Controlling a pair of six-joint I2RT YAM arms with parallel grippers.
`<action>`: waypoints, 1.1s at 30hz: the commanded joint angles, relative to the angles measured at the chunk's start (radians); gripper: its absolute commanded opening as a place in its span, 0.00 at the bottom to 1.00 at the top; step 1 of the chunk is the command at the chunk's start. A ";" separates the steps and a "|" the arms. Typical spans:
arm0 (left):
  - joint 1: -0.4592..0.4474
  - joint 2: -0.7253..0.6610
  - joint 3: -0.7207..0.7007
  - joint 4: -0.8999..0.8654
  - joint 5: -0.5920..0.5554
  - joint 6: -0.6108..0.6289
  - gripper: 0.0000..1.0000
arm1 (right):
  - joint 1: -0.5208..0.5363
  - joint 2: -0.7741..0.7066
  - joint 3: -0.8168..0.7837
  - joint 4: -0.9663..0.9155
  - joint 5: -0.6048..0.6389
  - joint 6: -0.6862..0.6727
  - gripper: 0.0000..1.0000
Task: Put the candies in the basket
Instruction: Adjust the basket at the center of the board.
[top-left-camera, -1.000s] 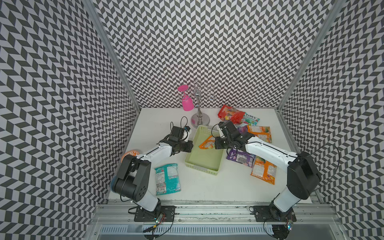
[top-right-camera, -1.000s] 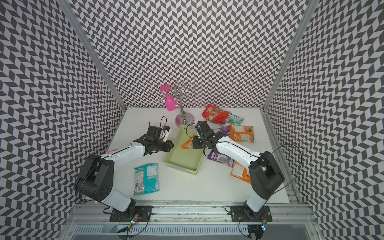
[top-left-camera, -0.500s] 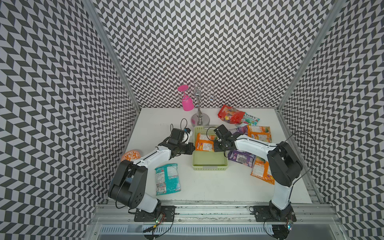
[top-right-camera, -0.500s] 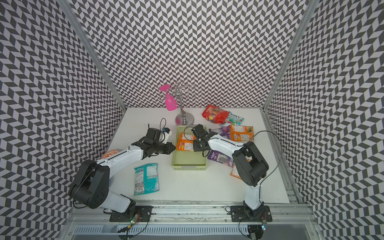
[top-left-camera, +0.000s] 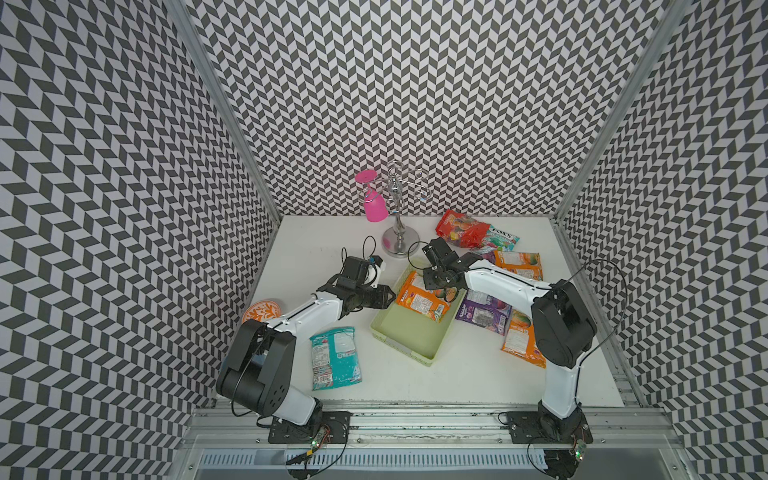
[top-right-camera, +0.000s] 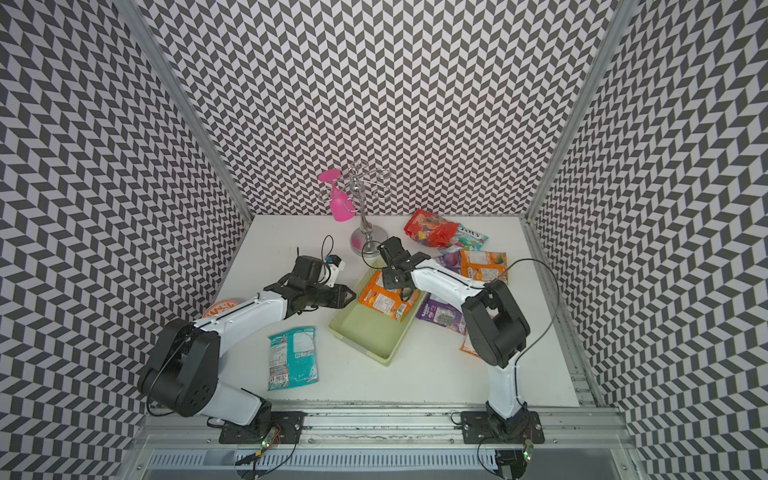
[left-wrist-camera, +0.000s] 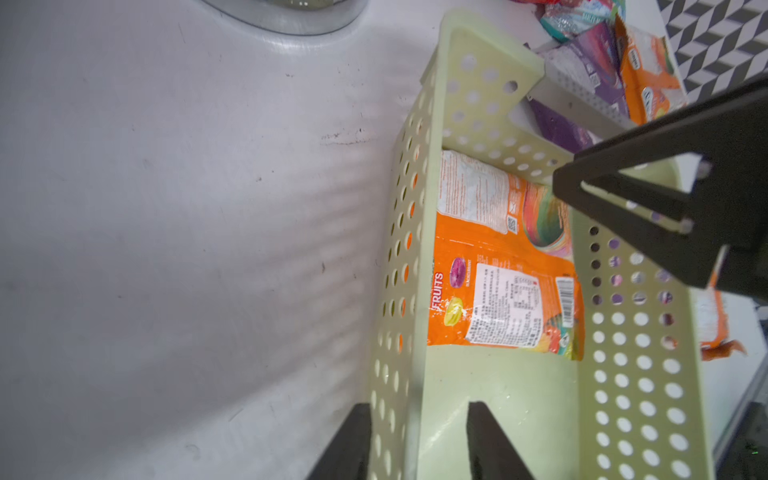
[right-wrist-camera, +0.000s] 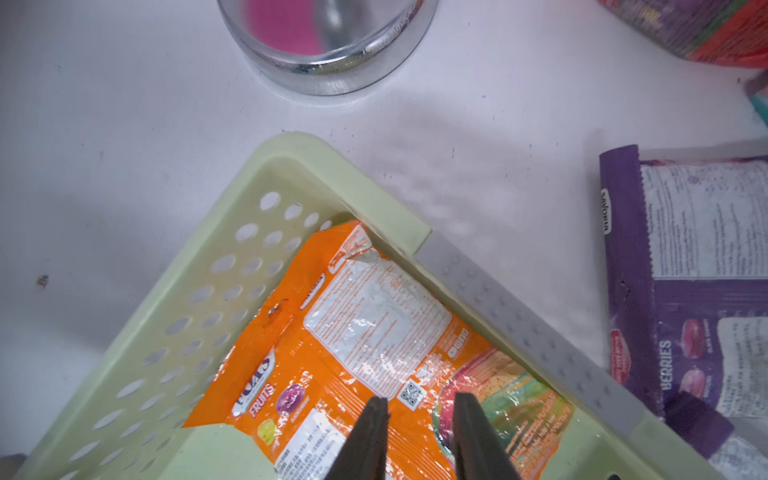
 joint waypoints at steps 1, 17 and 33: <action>-0.003 -0.039 0.013 0.003 0.024 0.015 0.50 | 0.013 -0.092 -0.009 -0.004 -0.055 0.014 0.34; 0.166 -0.317 0.072 -0.156 -0.176 0.415 0.99 | 0.015 -0.484 -0.360 -0.028 -0.099 0.227 0.68; 0.396 -0.322 -0.007 -0.568 -0.250 1.184 0.96 | 0.054 -0.379 -0.474 0.118 -0.136 0.275 0.62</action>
